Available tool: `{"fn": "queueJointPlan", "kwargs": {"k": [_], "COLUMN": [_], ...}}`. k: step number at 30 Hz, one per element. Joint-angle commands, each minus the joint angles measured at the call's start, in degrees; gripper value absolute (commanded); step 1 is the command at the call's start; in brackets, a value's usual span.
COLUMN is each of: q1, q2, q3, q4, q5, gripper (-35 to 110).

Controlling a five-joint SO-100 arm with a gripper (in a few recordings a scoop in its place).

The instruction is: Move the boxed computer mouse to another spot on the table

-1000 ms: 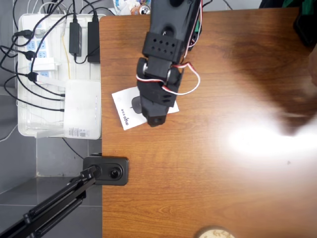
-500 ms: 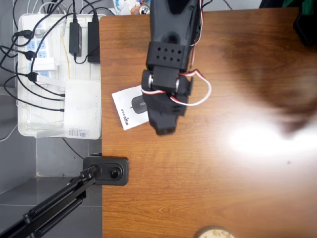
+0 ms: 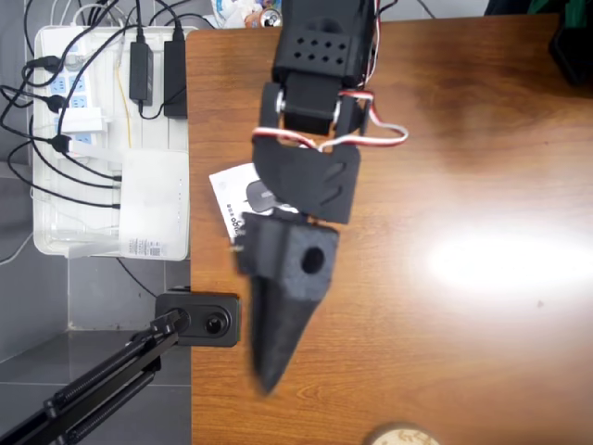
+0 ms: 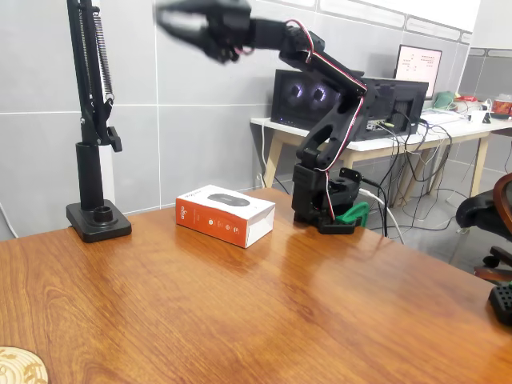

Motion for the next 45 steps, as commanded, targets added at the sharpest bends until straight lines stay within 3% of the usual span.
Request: {"fn": "queueJointPlan", "kwargs": {"k": [1,3,6,10,13,19,26,33,39,45], "q1": [0.9,1.7,1.3,4.3,10.8,2.7,0.3,8.5,-4.8,-2.7], "q2": [-0.4,-2.8,-7.3,0.3,11.2,23.8,26.7,27.8,23.0,31.2], "q3": [-1.4,1.8,6.4,17.1,29.4,43.0,49.1,50.1,47.0,54.3], "q4": [-28.5,-49.2,-80.0,-97.0,-100.0,-100.2,-100.2,-100.2,-100.2,-100.2], "q5": [-0.8,-2.9,-15.6,-23.6,-27.5,-26.2,-26.0,-30.2,-20.7,-27.2], "gripper": [0,0,0,0,0,0,0,0,0,0]}}
